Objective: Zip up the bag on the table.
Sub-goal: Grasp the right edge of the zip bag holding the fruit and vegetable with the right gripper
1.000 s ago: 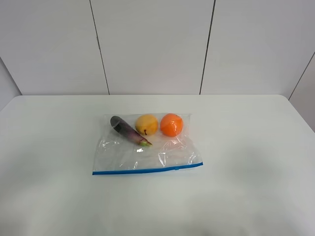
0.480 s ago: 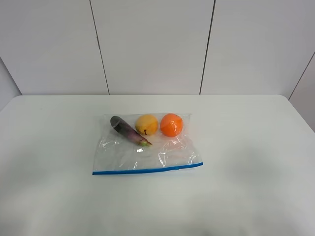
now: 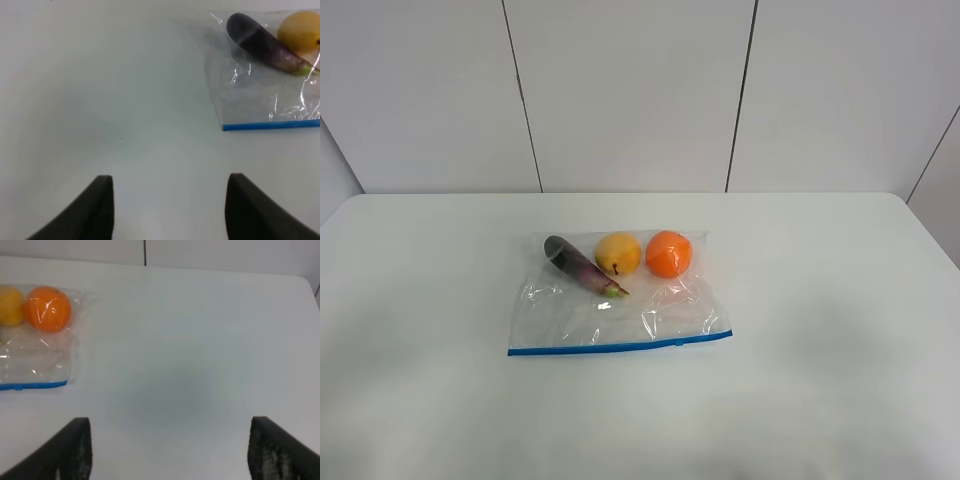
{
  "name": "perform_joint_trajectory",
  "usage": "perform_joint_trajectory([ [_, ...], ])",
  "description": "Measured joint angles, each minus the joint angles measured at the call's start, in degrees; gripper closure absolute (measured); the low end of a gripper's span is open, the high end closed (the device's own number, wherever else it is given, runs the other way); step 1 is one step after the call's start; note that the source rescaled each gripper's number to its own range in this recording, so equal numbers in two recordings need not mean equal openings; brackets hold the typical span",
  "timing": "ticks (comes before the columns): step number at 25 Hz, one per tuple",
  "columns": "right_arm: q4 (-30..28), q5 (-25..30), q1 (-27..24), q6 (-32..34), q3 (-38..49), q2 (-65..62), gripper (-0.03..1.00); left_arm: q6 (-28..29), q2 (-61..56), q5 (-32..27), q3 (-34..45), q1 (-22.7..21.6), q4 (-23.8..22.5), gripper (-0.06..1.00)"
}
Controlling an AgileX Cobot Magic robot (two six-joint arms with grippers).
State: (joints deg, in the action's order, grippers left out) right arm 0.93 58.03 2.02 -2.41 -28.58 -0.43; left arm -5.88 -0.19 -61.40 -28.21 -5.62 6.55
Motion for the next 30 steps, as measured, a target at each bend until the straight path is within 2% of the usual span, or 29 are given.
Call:
perform_joint_trajectory([
  [30, 0.06, 0.00, 0.00, 0.00, 0.00, 0.00, 0.25, 0.00, 0.00, 0.00, 0.00, 0.00, 0.00, 0.25],
])
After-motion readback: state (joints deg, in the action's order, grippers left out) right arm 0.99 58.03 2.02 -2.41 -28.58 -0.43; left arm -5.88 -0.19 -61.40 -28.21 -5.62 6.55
